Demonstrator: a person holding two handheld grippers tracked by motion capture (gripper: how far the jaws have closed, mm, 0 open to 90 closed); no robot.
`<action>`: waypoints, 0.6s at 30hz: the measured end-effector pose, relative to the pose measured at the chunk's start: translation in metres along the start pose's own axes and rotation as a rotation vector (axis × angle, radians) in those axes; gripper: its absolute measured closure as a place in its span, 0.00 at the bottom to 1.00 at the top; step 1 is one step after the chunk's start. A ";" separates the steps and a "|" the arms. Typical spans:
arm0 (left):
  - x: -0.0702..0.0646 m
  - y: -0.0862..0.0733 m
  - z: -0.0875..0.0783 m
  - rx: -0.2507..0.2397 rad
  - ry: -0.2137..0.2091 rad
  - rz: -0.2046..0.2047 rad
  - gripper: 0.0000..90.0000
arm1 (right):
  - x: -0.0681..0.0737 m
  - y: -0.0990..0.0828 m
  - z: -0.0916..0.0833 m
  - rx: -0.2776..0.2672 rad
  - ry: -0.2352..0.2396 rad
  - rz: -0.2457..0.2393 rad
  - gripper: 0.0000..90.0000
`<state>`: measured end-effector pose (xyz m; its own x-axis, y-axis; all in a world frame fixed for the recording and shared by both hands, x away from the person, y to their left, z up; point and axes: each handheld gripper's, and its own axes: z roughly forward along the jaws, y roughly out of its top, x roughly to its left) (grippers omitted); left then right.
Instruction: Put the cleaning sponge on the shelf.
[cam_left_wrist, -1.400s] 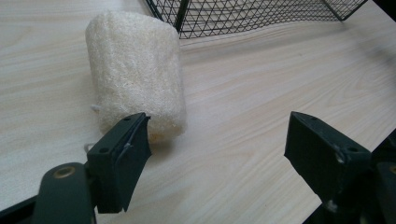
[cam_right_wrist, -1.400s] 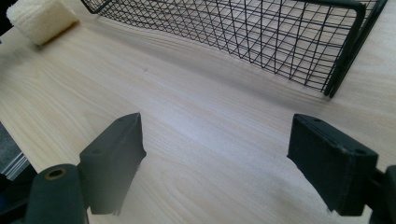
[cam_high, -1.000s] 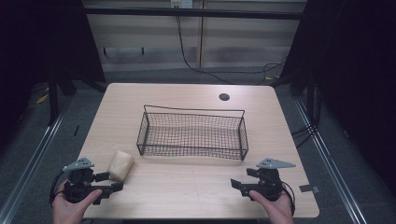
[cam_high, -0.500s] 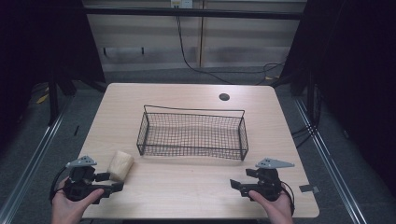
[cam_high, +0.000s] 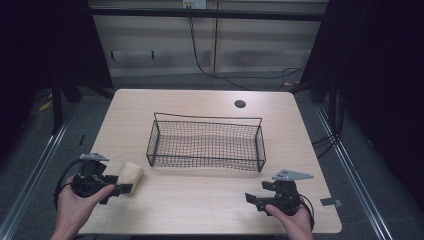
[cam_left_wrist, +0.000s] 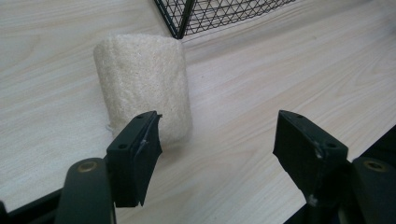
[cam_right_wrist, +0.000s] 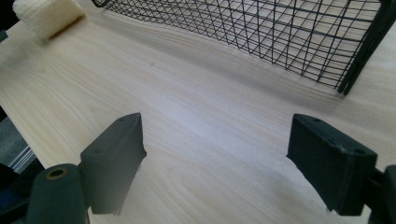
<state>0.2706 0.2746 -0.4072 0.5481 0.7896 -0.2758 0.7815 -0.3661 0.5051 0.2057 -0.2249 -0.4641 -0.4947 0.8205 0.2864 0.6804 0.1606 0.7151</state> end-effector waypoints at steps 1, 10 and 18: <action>-0.001 0.004 0.001 0.019 -0.010 0.000 0.33 | 0.000 0.000 0.000 0.000 0.002 0.000 0.20; 0.003 0.023 -0.001 0.091 0.044 0.023 0.29 | 0.000 0.000 0.001 0.006 0.004 -0.003 0.20; 0.005 0.042 0.001 0.168 0.058 0.048 0.25 | 0.001 0.000 0.002 0.009 0.010 -0.006 0.20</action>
<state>0.3066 0.2629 -0.3886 0.5715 0.7948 -0.2043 0.7965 -0.4773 0.3712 0.2059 -0.2232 -0.4648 -0.5040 0.8140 0.2887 0.6826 0.1705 0.7107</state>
